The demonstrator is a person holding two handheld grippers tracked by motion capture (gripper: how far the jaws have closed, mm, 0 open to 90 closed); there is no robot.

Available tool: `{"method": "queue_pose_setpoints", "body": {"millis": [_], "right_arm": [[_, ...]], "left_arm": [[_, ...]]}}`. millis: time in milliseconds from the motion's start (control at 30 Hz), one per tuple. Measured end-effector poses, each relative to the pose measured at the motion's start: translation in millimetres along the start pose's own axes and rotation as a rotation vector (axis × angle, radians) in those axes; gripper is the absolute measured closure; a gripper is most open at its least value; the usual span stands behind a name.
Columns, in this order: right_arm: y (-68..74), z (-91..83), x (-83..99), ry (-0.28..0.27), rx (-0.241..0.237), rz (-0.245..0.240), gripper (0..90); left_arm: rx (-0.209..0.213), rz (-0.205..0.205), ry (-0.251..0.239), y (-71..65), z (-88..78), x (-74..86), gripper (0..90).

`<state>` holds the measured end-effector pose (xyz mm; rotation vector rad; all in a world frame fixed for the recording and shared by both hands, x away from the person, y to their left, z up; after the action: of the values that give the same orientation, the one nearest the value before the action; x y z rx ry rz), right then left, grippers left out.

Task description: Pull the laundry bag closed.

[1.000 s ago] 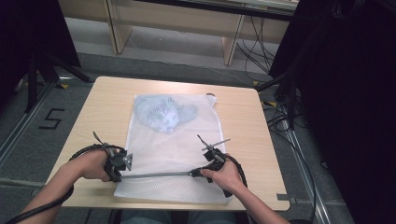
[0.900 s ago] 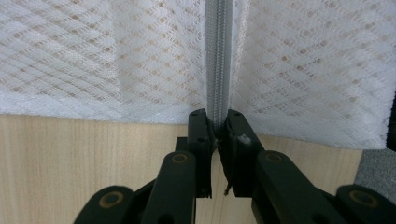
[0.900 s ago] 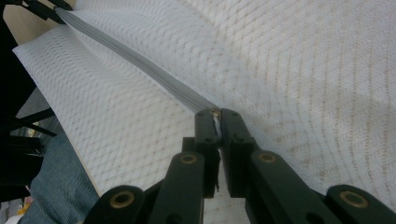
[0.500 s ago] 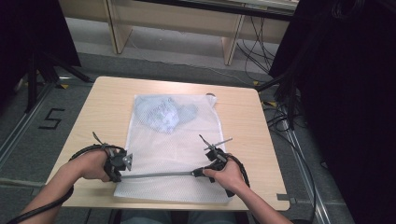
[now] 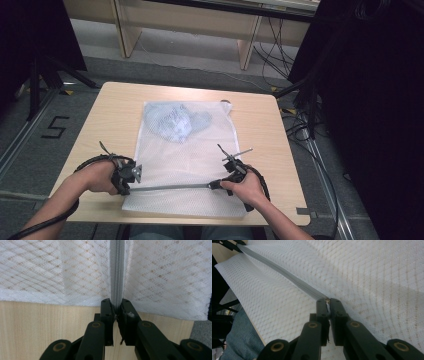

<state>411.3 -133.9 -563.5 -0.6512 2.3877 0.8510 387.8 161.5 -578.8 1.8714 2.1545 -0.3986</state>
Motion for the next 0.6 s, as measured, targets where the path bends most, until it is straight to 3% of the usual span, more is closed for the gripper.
{"method": "queue_pose_setpoints", "body": {"millis": [300, 433, 600], "right_arm": [[-13.6, -8.0, 1.7, -0.016, 0.016, 0.007, 87.0], [-16.3, -12.2, 3.3, -0.011, 0.026, 0.032, 87.0], [-18.3, -13.9, 3.8, -0.009, 0.021, 0.027, 87.0]], "left_arm": [[-0.004, 0.003, -0.002, 0.1, 0.1, -0.1, 81.8], [-0.005, 0.007, 0.0, 0.4, 0.0, -0.2, 81.8], [-0.005, 0.004, -0.002, 0.2, 0.0, -0.1, 81.9]]}}
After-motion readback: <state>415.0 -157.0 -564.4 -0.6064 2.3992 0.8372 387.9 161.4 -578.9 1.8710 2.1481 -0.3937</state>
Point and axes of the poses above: each handheld gripper's, and its own axes: z roughly forward along the jaws, x roughly out of its underside, y roughly to its left, the point moved 10 cm from there along z, roughly forward along the jaws, and after that the axes turned 15 degrees about -y, right-handed, at the moved point
